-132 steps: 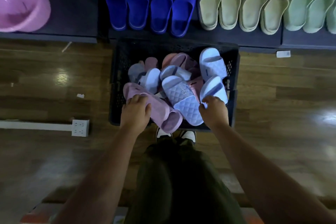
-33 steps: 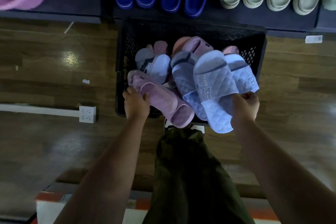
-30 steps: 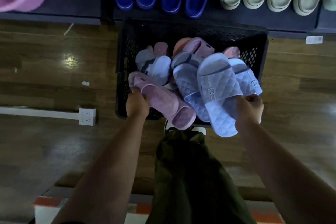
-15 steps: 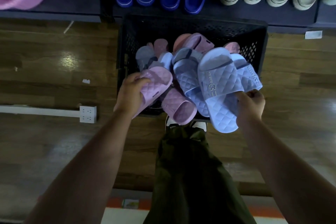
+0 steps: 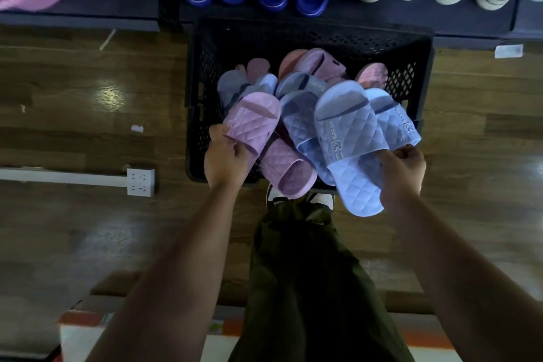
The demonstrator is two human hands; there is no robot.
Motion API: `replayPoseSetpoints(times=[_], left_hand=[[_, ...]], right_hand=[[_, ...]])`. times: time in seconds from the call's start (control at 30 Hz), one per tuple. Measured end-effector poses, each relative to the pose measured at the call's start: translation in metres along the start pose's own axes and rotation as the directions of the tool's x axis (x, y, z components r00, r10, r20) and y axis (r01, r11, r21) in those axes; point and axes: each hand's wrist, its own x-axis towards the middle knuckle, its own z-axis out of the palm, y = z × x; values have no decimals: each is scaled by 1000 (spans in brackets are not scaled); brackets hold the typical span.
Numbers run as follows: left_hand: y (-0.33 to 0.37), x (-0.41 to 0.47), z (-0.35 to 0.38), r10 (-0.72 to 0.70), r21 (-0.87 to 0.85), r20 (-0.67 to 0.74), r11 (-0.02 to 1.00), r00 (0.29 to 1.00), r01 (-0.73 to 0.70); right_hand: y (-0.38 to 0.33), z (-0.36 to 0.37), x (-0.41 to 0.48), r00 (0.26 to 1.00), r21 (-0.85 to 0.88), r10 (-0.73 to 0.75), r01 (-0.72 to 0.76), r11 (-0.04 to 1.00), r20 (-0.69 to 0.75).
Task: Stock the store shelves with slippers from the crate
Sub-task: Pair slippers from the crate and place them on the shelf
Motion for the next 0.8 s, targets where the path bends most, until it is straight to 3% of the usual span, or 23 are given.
replayPoseSetpoints(times=[0.07,0.13,0.2,0.27,0.33,0.43,0.53,0.67,0.8], left_hand=[[4,-3,2,-68,-158,12,985,998,69],[5,-5,5,-36,-208,37,977,999,43],[7,-5,11,-13,-329,171,942,985,70],[13,-6,17,-44,-505,359,830,932,234],[11,-1,21,-53,-537,386,799,921,271],[2,15,18,74,-359,227,933,971,12],[5,23,14,247,-155,168,963,954,-221],[4,22,40,205,-65,369,979,907,-194],[-2,12,56,152,54,375,981,914,-186]], right_hand=[[-1,2,-1,1000,4,4,-4,1000,7],[-3,3,-1,1000,5,1,-1,1000,14],[-5,5,0,1000,3,-1,1,1000,20],[-6,6,0,1000,-15,-10,11,1000,17],[-7,7,1,999,-23,-28,28,999,19],[-11,7,1,999,-26,-46,47,999,28],[-13,6,2,998,-26,-60,61,998,35],[-12,5,9,995,-24,-81,83,996,56],[-11,5,16,993,-12,-108,109,994,45]])
